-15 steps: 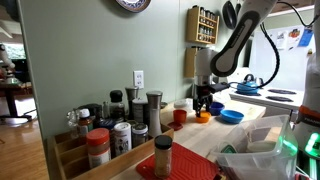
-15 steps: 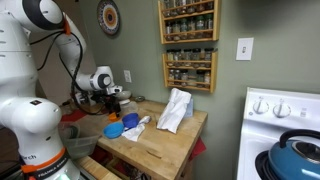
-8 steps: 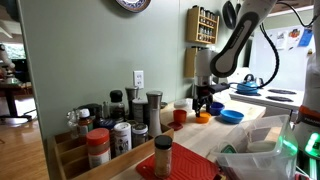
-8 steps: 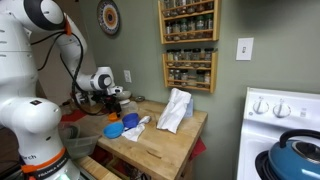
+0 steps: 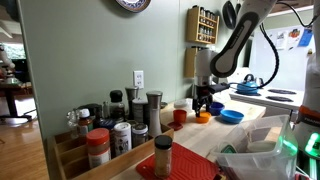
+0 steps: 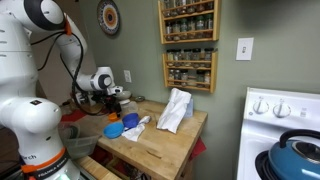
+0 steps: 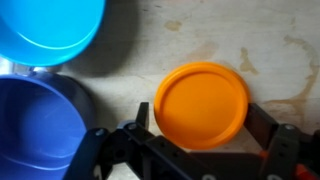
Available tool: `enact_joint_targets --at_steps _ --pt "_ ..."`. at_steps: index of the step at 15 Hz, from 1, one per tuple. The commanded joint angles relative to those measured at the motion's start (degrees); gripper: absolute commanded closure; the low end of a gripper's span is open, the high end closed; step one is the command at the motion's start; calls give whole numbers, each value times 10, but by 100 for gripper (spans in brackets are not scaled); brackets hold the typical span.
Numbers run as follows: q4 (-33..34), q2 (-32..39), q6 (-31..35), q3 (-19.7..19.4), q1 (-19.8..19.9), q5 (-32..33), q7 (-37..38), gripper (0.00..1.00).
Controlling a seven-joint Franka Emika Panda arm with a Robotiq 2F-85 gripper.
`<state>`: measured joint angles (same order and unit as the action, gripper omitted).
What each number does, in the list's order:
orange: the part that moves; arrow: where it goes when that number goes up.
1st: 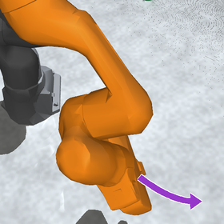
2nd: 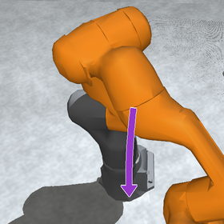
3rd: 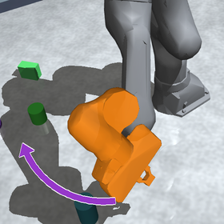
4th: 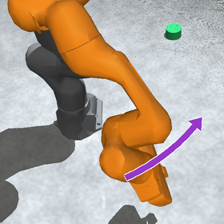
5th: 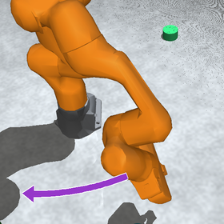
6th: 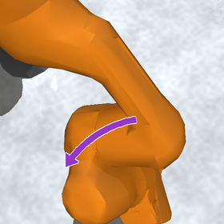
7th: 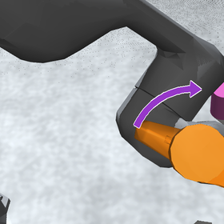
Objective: Put the orange lid on the orange bowl
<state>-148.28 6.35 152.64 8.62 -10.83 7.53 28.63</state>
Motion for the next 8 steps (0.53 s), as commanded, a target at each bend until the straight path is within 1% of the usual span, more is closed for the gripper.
enact_joint_targets --at_steps 1,2,4,8 --pt "-1 7 12 -9 -8 7 8 17" --pt "-1 6 13 -8 -9 7 9 22" --pt "-1 6 13 -8 -9 7 9 19" --pt "-3 0 13 -9 -9 9 11 18"
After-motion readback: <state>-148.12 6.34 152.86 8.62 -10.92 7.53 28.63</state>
